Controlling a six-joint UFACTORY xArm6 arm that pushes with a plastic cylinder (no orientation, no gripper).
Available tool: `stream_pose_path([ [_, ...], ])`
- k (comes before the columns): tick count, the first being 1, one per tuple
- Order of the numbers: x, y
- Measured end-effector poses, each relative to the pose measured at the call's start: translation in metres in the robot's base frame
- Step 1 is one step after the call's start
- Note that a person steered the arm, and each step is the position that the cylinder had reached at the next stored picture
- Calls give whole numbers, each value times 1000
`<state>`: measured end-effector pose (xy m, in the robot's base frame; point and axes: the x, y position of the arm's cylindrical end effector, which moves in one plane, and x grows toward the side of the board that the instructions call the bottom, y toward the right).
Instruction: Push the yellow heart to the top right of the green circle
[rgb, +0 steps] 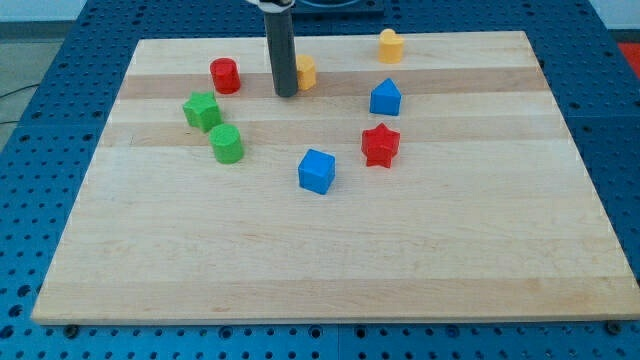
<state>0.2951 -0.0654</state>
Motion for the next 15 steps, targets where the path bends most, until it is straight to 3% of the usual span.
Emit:
stream_pose_path([
  [2, 5, 62],
  [3, -23, 60],
  [4, -34, 172],
  [5, -87, 228],
  [6, -101, 205],
  [8, -27, 80],
  [9, -25, 86],
  [10, -12, 22],
  [12, 43, -40],
  [14, 0, -28],
  [15, 30, -70],
])
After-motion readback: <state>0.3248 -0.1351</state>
